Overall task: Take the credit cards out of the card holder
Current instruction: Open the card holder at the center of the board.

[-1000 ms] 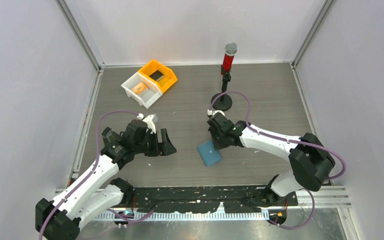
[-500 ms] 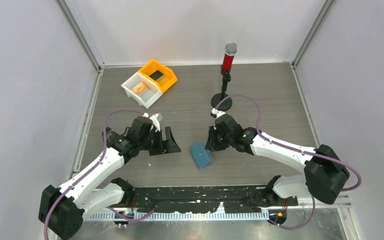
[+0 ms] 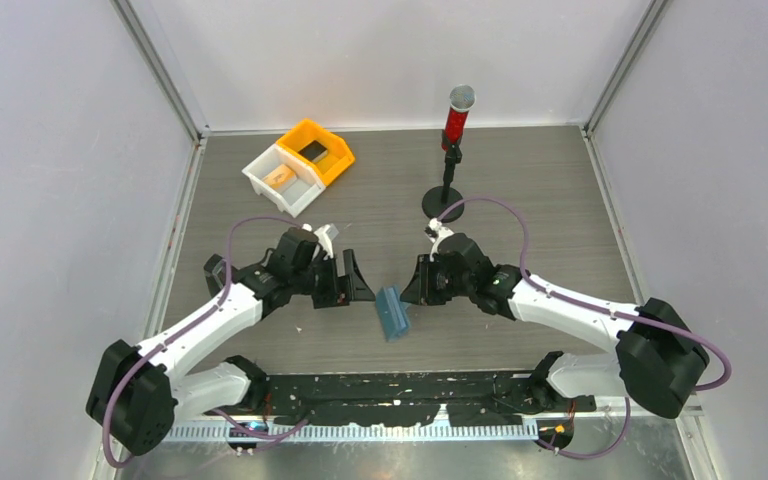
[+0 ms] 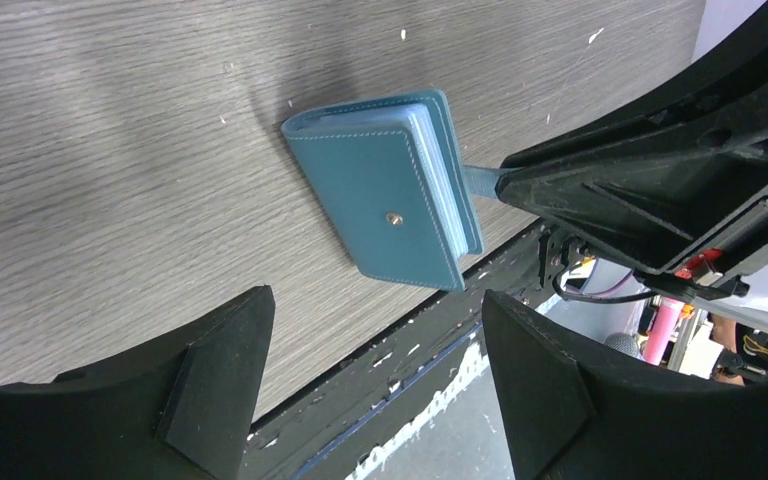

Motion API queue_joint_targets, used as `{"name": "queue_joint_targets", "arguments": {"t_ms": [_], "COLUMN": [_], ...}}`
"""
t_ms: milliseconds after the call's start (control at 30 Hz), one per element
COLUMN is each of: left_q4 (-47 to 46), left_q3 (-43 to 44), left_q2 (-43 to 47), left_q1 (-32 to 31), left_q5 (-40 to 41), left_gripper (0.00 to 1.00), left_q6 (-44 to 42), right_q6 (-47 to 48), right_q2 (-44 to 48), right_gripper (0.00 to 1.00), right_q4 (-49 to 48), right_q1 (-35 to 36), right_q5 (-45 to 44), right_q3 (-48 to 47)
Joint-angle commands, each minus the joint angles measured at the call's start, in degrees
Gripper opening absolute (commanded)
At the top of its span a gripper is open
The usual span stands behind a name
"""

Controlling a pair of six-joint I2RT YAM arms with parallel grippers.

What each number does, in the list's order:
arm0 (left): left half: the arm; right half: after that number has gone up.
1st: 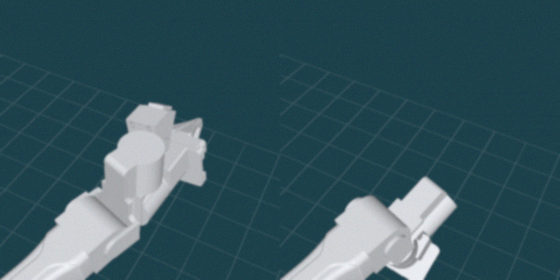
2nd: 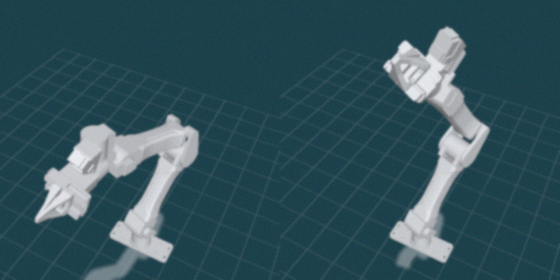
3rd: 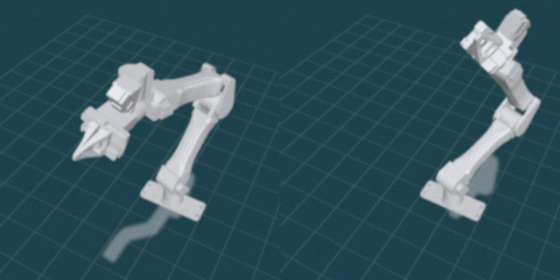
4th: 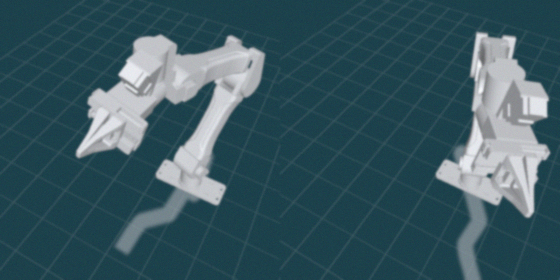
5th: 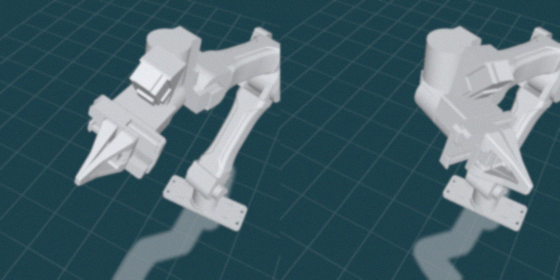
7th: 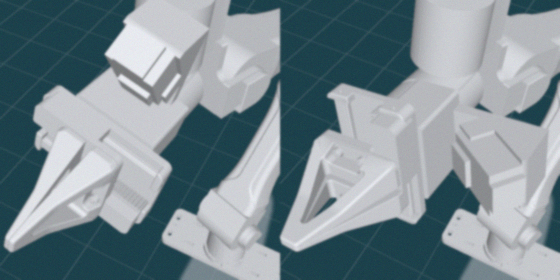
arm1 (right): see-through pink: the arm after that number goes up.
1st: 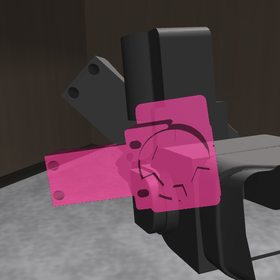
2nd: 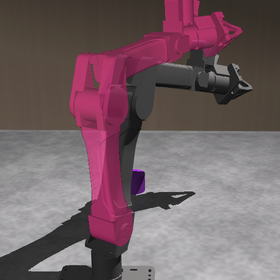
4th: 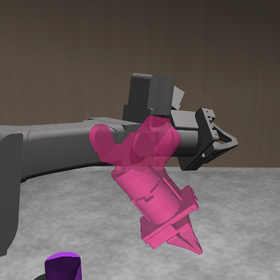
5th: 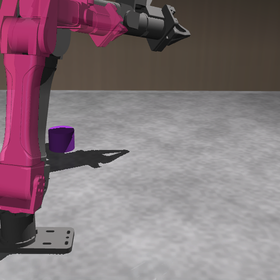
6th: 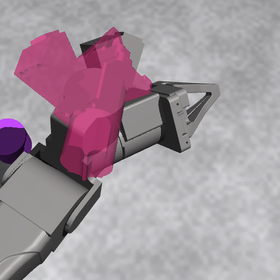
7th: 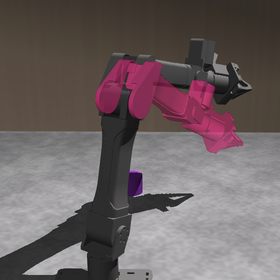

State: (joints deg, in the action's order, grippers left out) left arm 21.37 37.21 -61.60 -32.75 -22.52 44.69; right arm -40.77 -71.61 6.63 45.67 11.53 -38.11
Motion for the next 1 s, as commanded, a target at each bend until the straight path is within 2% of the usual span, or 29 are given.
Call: {"name": "queue_joint_targets", "arguments": {"t_ms": [0,467,967], "left_q4": [-5.3,-7.9,-9.6], "left_q3": [0.3,0.5,2.5], "left_q2": [-1.9,-7.4,-12.9], "left_q1": [-0.7,-1.1,-2.9], "left_q5": [-2.0,-4.3,-5.7], "left_gripper": [0.79,0.74,0.76], "left_q6": [0.8,1.1,1.0], "right_q6": [-2.0,-2.8,-2.9], "right_q2": [1.5,2.5,2.6], "right_gripper": [0.05,0.05,0.05], "right_q4": [-5.5,-6.4,-8.2], "right_q1": [0.0,0.2,0.2], "right_q5": [2.6,3.3,4.3], "right_q3": [0.7,2.8,2.5]}}
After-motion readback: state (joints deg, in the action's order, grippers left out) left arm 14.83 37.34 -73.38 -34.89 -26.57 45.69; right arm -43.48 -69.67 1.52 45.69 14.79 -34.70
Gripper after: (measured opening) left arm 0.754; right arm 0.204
